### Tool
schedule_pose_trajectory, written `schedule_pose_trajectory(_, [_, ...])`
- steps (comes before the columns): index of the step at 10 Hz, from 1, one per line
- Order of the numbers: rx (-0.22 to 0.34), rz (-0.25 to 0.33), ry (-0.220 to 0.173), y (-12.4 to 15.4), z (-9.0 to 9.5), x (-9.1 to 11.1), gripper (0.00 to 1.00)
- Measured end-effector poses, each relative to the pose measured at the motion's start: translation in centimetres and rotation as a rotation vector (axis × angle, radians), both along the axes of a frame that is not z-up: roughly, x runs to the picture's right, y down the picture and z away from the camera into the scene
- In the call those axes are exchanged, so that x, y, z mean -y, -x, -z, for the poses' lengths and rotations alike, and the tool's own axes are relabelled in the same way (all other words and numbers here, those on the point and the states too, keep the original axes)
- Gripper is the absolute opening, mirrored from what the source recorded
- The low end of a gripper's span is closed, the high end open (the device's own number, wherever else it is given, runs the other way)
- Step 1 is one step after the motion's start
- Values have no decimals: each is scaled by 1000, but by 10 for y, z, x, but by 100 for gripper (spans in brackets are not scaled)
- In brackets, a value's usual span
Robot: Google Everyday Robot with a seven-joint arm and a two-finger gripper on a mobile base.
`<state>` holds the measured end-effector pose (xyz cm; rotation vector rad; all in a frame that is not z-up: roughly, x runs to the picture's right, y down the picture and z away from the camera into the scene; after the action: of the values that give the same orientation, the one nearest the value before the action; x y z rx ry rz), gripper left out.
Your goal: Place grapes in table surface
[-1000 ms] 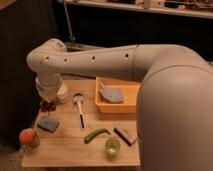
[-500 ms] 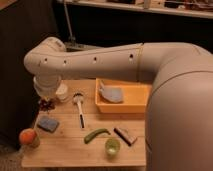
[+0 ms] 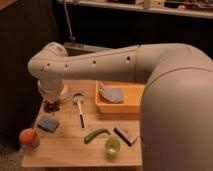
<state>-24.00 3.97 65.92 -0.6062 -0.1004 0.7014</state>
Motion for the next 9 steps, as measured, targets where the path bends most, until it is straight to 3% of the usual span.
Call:
schedule_pose_trajectory(3, [-25,-27,34,-16,-32,-14,0])
schedule_pose_trajectory(5, [-27,-46,74,-26,-60,-36,0])
schedule_pose_trajectory(9, [25,-44,167,-28,-101,-82,0])
